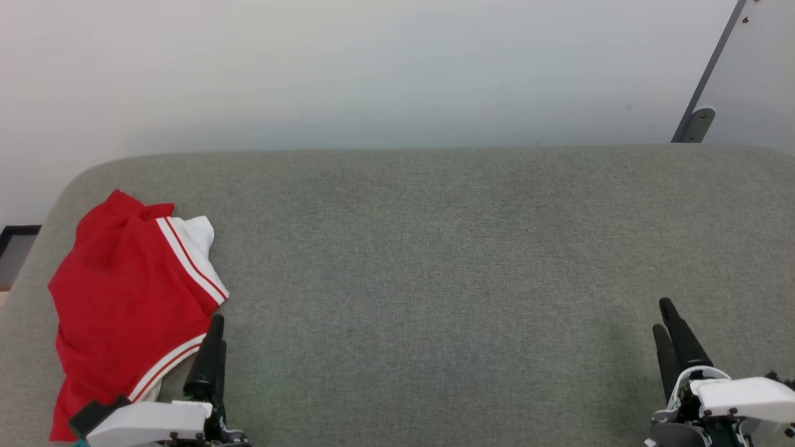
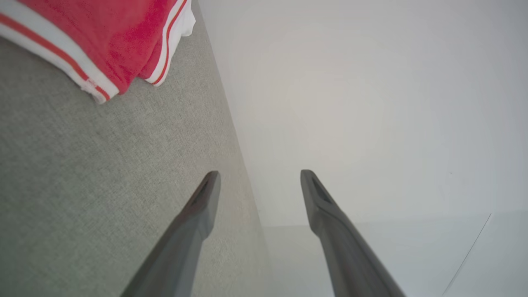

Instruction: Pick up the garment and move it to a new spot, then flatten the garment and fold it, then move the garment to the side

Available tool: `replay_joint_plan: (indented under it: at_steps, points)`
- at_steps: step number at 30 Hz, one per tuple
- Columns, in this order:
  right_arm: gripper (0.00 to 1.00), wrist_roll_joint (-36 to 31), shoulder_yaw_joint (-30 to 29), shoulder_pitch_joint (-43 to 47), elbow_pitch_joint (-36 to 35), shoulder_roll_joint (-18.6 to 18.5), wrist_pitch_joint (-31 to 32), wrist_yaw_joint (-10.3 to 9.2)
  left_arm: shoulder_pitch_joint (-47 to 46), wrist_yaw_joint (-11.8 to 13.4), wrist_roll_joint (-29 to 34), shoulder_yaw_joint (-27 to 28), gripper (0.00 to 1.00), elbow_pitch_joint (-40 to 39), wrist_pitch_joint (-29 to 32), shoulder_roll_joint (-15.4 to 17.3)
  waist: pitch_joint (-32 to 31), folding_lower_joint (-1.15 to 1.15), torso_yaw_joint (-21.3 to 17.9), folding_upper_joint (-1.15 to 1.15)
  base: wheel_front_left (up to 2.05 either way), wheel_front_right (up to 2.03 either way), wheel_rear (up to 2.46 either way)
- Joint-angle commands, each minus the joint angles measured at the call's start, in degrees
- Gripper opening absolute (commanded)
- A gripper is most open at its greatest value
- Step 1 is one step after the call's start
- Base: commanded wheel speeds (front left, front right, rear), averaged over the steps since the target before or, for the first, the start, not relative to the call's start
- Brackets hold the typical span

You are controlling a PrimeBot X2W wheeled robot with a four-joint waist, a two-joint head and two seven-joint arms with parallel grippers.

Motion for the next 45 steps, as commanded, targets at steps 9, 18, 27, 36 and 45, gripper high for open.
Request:
replay_joint_plan:
  at_steps: [9,18,27,36,45]
  points:
    - [1.00,-12.7,1.5,-4.3,0.7,-1.9,-2.8,0.30,-2.0,0.2,13.7,1.2,1.00,-1.8,-2.6,0.5,0.1,0.00,0.1,0.00,0.00,0.00,0.00]
    - [1.00,-26.6,1.1,-5.0,1.2,-1.4,-4.8,0.34,-1.8,0.6,26.2,1.5,1.00,-2.4,-4.6,0.6,0.1,0.00,0.1,0.00,0.00,0.00,0.00]
    - [1.00,-37.6,1.4,-5.5,0.3,-1.5,-6.6,0.37,-1.5,1.5,37.5,0.3,1.00,-3.1,-6.4,1.5,0.3,0.00,0.1,0.00,0.00,0.00,0.00]
    - [1.00,-48.9,1.6,-5.8,-0.2,-1.8,-8.3,0.41,-1.5,3.2,46.2,-2.1,1.00,-2.8,-8.1,2.9,0.4,0.00,0.2,0.00,0.00,0.00,0.00]
    - [1.00,-55.5,0.7,-6.2,0.4,-1.4,-9.6,0.44,-1.6,4.1,51.3,-3.3,1.00,-2.6,-9.4,3.9,0.4,0.00,0.3,0.00,0.00,0.00,0.00]
